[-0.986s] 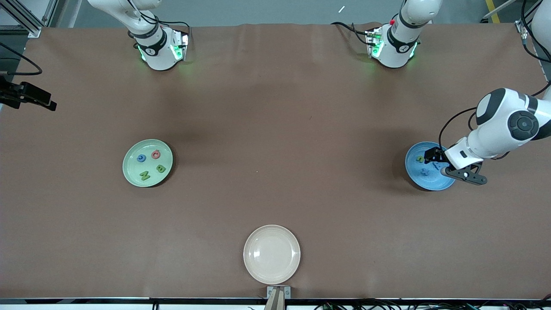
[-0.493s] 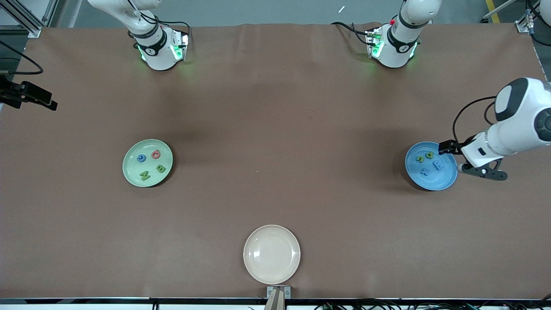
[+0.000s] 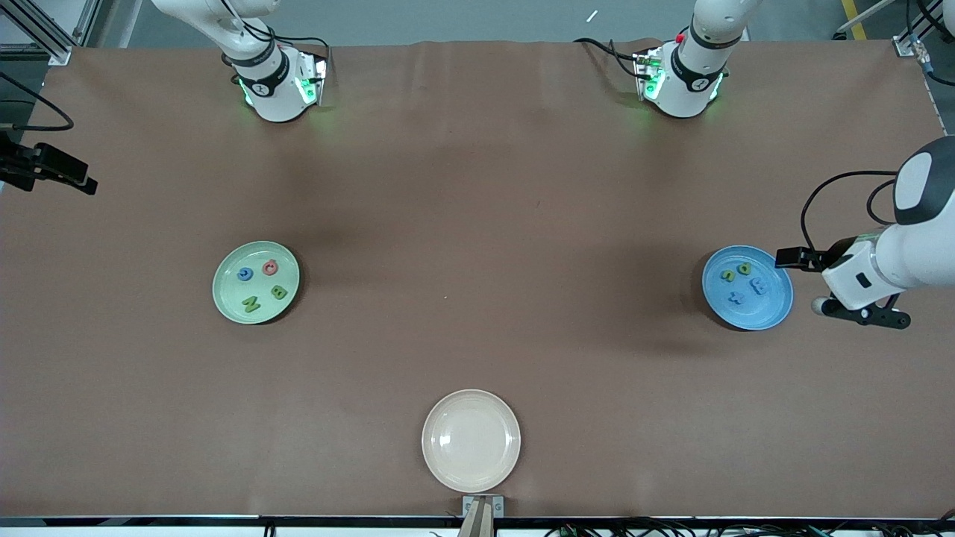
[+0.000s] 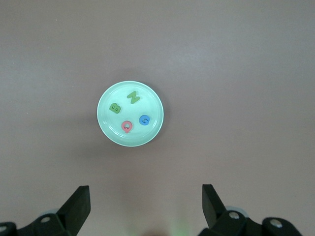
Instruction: Sort upper and lower case letters into plates
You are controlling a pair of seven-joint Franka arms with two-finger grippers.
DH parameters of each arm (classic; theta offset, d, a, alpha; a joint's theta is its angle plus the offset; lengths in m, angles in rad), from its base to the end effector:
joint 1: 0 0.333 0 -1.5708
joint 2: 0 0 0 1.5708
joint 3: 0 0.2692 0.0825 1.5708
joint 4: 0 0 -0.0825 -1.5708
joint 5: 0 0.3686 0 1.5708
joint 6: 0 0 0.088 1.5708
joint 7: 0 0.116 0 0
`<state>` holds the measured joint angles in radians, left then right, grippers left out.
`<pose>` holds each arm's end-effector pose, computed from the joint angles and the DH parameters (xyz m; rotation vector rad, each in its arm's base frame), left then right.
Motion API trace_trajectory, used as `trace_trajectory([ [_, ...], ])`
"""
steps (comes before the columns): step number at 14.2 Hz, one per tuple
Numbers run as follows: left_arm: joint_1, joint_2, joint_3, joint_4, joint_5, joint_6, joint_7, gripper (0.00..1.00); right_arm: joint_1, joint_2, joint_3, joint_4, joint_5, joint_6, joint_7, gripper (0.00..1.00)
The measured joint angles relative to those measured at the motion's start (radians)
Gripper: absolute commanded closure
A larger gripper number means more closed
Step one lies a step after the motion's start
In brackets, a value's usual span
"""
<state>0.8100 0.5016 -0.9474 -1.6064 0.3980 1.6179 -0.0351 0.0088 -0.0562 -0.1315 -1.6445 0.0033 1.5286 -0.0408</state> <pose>0.5913 0.0179 0.3672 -3.0926 0.2694 0.4231 0.5142 -0.0646 0.5611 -3.1221 0.1272 0.0924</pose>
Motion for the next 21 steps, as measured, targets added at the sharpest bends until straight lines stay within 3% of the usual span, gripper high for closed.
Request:
trace_trajectory([
  [6, -0.472, -0.275, 0.637, 0.013, -0.302, -0.033, 0.202, 0.01, 0.0, 0.0, 0.0, 0.0, 0.0, 0.005, 0.0, 0.0],
  [9, -0.649, -0.368, 0.862, -0.022, -0.371, -0.034, 0.251, 0.01, 0.0, 0.0, 0.0, 0.0, 0.0, 0.009, -0.001, 0.0],
  [11, -0.73, -0.402, 0.943, -0.035, -0.392, -0.034, 0.251, 0.01, 0.0, 0.0, 0.0, 0.0, 0.0, 0.012, -0.001, 0.0],
  [14, -0.785, -0.455, 1.0, -0.045, -0.395, -0.033, 0.251, 0.01, 0.0, 0.0, 0.0, 0.0, 0.0, 0.021, -0.002, 0.0],
  [21, -0.819, -0.603, 1.056, -0.124, -0.402, -0.002, 0.251, 0.01, 0.0, 0.0, 0.0, -0.001, 0.0, 0.025, -0.007, 0.0],
])
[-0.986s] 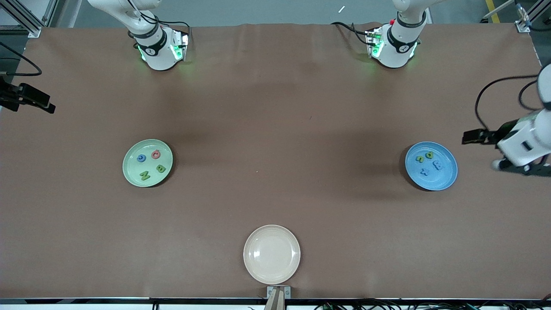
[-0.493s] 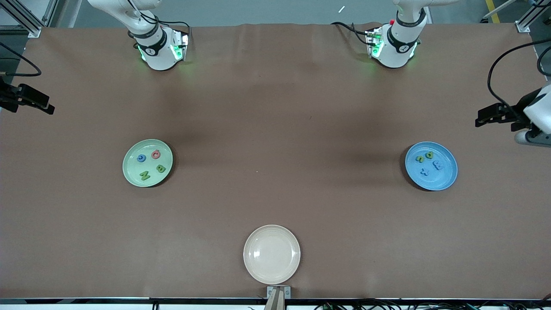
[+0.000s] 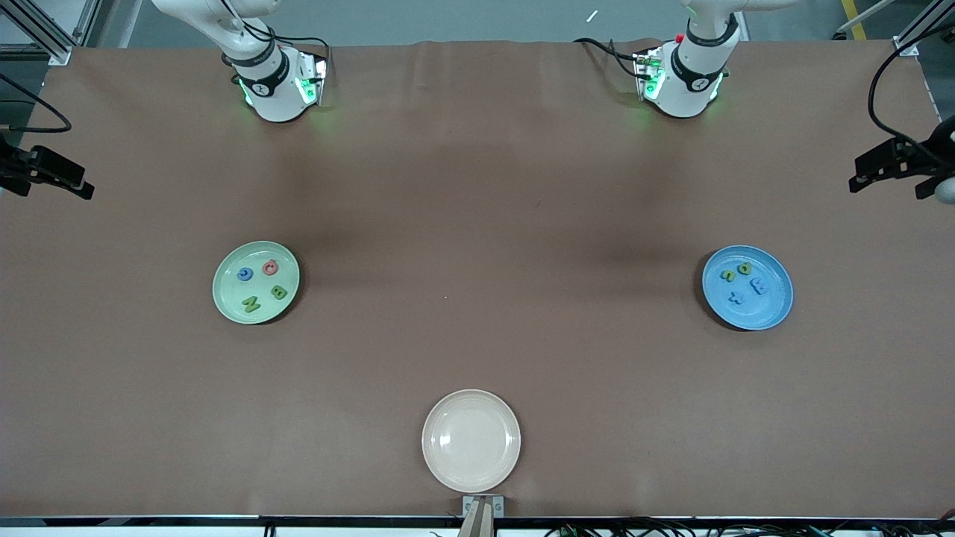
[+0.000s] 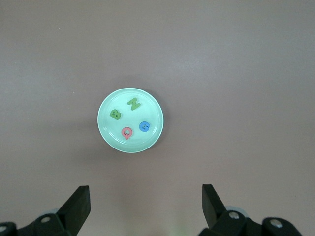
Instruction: Sort upper and lower case letters into plates
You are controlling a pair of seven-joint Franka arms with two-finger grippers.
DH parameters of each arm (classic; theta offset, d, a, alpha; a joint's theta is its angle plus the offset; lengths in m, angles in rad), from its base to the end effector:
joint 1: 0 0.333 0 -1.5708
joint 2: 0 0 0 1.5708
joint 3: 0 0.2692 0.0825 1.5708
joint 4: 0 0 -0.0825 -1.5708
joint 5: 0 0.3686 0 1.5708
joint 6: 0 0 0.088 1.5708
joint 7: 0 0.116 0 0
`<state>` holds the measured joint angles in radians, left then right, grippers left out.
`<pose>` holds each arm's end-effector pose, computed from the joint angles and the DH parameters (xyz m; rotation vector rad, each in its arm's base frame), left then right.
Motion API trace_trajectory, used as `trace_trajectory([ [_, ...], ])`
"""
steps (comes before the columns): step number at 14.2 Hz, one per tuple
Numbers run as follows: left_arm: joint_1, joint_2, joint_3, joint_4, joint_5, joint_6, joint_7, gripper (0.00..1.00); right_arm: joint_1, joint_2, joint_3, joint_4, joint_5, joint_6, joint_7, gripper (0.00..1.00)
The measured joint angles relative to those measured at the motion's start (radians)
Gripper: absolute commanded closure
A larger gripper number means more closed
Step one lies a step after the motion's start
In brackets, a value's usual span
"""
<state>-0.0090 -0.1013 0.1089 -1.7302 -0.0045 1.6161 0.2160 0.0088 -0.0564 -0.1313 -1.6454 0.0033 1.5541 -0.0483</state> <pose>0.5115 0.0529 0.5527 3.1189 -0.1819 -0.0169 0.5172 -0.0649 0.5629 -3.1253 0.1155 0.0537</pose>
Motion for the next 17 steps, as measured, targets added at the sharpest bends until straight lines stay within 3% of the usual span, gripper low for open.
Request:
trace_trajectory([
  [3, -0.024, -0.048, 0.016, -0.025, -0.025, 0.02, 0.0, 0.01, 0.0, 0.0, -0.001, 0.0, 0.0, 0.0, 0.0, 0.0],
  [8, -0.039, -0.041, 0.029, -0.02, -0.025, 0.074, -0.001, 0.01, 0.0, 0.0, -0.002, 0.0, 0.0, 0.0, 0.0, 0.0],
  [14, -0.055, 0.117, 0.007, 0.131, -0.025, 0.089, -0.022, 0.01, -0.002, 0.0, -0.006, -0.001, 0.0, 0.0, -0.004, 0.0],
  [17, -0.055, 0.146, 0.001, 0.148, -0.025, 0.083, -0.023, 0.01, -0.002, 0.0, -0.007, -0.001, 0.0, -0.001, -0.014, 0.0],
])
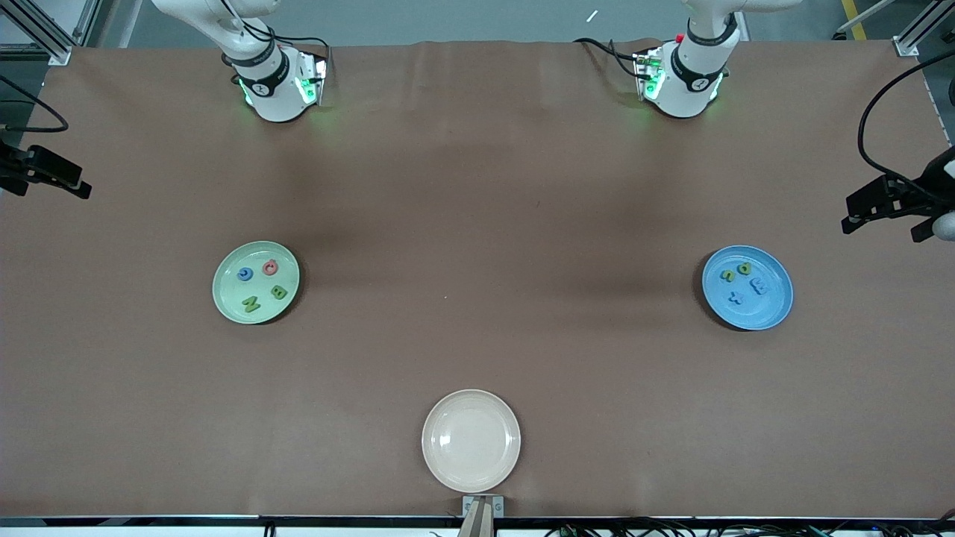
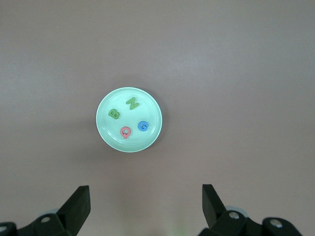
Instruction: Sort upper and lower case letters into plates
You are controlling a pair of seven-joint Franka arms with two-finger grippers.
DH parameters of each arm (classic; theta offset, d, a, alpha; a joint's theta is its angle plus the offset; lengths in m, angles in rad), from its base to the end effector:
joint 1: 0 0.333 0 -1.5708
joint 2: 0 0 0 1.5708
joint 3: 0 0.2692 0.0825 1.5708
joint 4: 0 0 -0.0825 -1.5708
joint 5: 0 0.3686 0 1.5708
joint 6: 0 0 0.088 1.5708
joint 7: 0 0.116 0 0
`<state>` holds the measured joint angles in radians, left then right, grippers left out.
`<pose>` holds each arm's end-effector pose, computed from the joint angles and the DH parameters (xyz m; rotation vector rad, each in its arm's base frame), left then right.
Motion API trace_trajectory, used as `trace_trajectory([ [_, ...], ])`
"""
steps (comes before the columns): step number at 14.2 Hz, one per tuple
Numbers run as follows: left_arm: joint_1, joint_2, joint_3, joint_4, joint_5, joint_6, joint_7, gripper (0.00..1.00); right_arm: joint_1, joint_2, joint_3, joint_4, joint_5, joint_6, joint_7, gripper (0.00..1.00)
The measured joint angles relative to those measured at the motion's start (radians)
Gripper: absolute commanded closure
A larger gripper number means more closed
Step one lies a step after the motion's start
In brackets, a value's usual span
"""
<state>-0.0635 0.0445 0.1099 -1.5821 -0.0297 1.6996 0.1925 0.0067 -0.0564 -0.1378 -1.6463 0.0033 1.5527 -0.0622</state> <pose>0.5628 0.0219 0.5510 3.1155 -0.2242 0.1183 0.5164 -0.0694 0.5624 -3.1246 0.1071 0.0571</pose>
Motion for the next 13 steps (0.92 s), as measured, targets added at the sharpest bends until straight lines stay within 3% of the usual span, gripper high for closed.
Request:
trace_trajectory([
  [13, 0.002, -0.022, -0.013, 0.012, 0.0, -0.036, -0.076, 0.01, 0.0, 0.0, 0.005, 0.0, 0.0, -0.004, -0.009, 0.0],
])
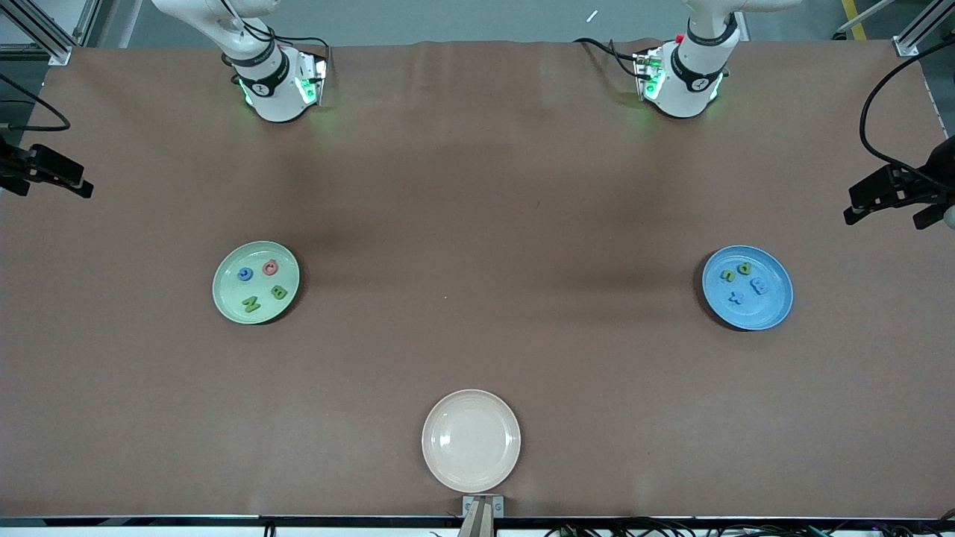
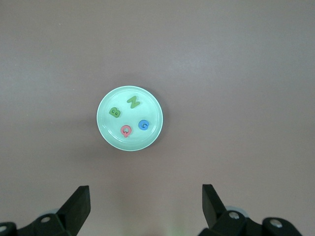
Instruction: Sort upper and lower case letters into plates
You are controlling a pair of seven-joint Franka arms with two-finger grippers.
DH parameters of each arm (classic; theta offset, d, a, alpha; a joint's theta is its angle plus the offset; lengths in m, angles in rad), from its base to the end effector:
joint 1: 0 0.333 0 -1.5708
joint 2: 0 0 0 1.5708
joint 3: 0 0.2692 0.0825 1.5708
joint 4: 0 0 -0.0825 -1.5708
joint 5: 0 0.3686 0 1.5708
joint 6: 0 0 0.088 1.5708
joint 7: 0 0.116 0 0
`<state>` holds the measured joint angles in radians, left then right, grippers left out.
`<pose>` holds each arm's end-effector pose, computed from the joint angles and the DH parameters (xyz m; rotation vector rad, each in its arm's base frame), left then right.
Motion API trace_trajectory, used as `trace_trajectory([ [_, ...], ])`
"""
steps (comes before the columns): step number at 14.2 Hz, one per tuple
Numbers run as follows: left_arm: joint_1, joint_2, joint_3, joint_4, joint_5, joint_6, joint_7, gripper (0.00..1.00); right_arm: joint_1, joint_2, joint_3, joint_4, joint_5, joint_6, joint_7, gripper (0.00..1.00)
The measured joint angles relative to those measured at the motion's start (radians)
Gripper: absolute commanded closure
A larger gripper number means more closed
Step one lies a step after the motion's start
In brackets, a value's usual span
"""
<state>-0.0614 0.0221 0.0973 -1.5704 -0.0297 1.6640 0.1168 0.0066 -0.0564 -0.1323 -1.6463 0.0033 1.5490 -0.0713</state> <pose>0.5545 0.0162 0.5655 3.1151 -0.1236 0.1146 0.5163 -0.0665 0.5621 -3.1251 0.0845 0.0627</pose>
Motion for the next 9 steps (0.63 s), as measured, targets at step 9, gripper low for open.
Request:
trace_trajectory([
  [9, 0.003, -0.002, -0.02, 0.0, 0.0, 0.0, -0.022, 0.0, 0.0, 0.0, 0.002, 0.0, -0.001, -0.001, -0.036, 0.0],
])
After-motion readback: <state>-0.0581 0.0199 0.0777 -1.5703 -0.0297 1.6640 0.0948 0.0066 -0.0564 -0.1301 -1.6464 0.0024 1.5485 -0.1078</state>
